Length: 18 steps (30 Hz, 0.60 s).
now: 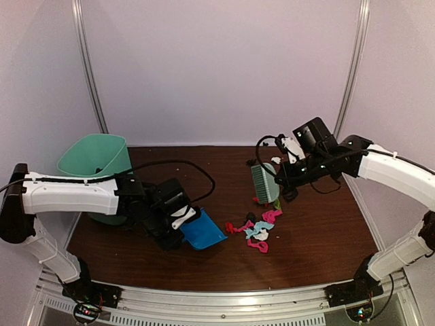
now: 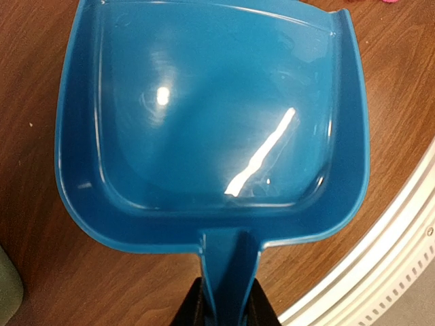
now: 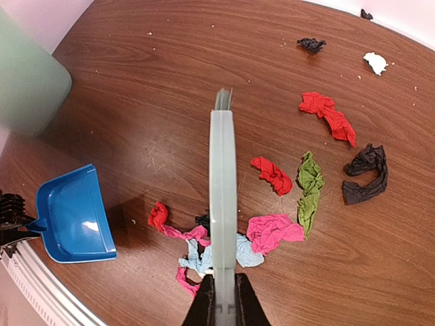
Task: Sweep away the paper scraps from the table
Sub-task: Sweep the paper scraps at the center of the board, then sweep the paper scraps into the dustpan.
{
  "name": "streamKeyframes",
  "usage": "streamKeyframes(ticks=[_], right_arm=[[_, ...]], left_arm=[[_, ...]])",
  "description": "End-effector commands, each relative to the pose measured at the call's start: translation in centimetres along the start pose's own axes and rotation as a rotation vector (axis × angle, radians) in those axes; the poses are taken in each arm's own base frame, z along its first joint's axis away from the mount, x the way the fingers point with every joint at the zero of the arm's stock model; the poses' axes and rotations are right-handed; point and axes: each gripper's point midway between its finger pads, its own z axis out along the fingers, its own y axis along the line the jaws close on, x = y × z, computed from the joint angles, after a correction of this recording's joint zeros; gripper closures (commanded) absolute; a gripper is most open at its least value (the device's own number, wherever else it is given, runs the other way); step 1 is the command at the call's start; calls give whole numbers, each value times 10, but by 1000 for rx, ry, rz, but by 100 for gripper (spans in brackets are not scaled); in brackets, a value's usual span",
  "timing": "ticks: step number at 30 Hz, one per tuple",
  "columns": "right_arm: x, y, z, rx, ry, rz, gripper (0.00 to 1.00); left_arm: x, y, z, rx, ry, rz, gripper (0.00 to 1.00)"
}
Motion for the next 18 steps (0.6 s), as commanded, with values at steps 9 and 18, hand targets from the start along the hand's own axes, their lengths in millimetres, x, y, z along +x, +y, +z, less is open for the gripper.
streamKeyframes(ticks=[9, 18], right_arm=[[8, 0, 41, 80, 42, -136, 100], [22, -1, 63, 92, 98, -171, 100]], left_arm=[[-7, -15, 20, 40, 88, 113, 100], [-9, -18, 38, 49, 142, 132, 100]])
